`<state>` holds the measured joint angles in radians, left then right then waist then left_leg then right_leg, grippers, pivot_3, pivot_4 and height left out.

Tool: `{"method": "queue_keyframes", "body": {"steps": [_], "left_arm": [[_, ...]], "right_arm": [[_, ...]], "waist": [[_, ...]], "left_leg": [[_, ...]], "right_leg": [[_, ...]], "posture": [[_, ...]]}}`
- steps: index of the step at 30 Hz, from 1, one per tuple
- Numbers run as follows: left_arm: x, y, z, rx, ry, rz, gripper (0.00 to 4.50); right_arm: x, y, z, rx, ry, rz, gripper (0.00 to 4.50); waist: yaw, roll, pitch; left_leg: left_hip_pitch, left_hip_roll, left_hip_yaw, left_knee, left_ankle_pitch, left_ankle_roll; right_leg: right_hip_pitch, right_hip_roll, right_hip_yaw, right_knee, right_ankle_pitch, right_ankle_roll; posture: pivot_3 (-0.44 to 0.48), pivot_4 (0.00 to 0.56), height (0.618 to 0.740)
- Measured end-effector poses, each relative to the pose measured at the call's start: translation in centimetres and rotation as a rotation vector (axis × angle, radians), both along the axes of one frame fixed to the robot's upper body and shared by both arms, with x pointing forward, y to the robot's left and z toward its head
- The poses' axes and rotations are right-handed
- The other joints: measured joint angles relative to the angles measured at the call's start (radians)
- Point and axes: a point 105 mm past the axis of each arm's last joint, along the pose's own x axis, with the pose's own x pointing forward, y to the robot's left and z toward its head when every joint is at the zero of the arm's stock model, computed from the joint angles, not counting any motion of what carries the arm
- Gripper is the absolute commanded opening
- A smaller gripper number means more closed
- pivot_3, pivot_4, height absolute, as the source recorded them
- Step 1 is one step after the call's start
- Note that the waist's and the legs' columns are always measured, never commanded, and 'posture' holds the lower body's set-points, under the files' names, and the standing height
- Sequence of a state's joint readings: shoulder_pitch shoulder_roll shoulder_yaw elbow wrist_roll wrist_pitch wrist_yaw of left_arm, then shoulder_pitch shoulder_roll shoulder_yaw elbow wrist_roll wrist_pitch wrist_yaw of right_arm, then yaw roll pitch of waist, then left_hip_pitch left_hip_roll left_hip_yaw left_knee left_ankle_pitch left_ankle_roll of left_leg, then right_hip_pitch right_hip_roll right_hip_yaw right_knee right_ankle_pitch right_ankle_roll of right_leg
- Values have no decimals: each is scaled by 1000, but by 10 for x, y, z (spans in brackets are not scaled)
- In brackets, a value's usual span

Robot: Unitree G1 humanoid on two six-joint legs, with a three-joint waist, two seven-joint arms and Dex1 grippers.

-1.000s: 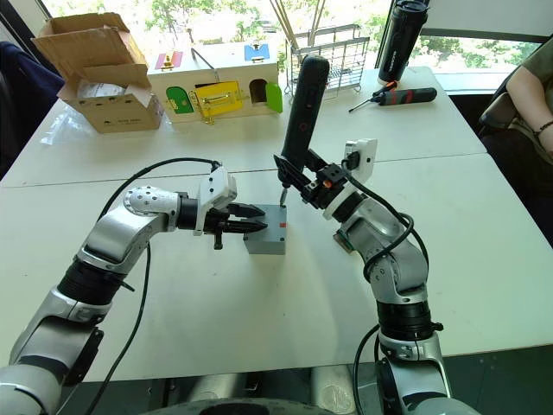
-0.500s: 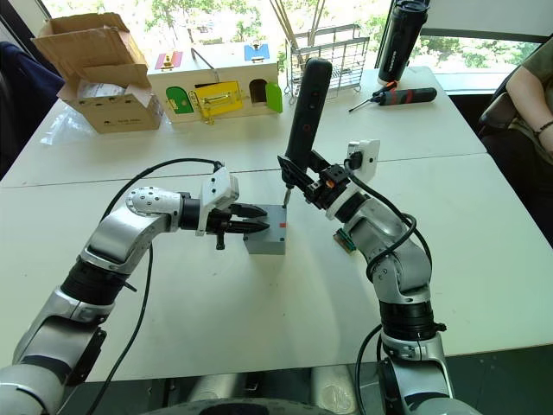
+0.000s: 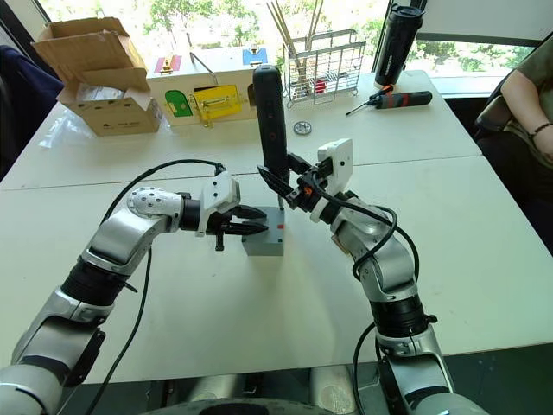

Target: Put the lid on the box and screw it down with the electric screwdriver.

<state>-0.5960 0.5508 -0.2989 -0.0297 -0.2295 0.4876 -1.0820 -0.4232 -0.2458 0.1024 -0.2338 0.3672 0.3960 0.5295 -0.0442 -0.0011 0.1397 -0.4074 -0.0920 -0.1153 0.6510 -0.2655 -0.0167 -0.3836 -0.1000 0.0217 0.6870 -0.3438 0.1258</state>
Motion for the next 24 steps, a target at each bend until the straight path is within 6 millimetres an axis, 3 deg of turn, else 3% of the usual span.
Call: {"method": "queue_keyframes", "body": {"steps": [6, 12, 24], "left_arm": [[0, 1, -4, 1, 10, 6, 1343], [0, 2, -6, 4, 14, 8, 1343], [-2, 2, -9, 3, 19, 8, 1343]], "right_arm": [[-2, -3, -8, 0, 11, -10, 1767], [-2, -4, -12, -12, 12, -16, 1767], [-6, -6, -17, -6, -16, -28, 1767]], "waist": [[1, -4, -8], [3, -4, -8], [6, -5, -13]], "left_leg": [[3, 1, 0, -2, 0, 0], [16, 1, -1, -6, -2, 3], [16, 1, -1, -5, -3, 5]], "right_leg": [[4, 1, 0, -3, 0, 0], [13, 1, 1, -7, 0, 0], [13, 1, 2, -7, 0, 0]], "posture": [[0, 150, 740], [0, 150, 740], [0, 150, 740]]}}
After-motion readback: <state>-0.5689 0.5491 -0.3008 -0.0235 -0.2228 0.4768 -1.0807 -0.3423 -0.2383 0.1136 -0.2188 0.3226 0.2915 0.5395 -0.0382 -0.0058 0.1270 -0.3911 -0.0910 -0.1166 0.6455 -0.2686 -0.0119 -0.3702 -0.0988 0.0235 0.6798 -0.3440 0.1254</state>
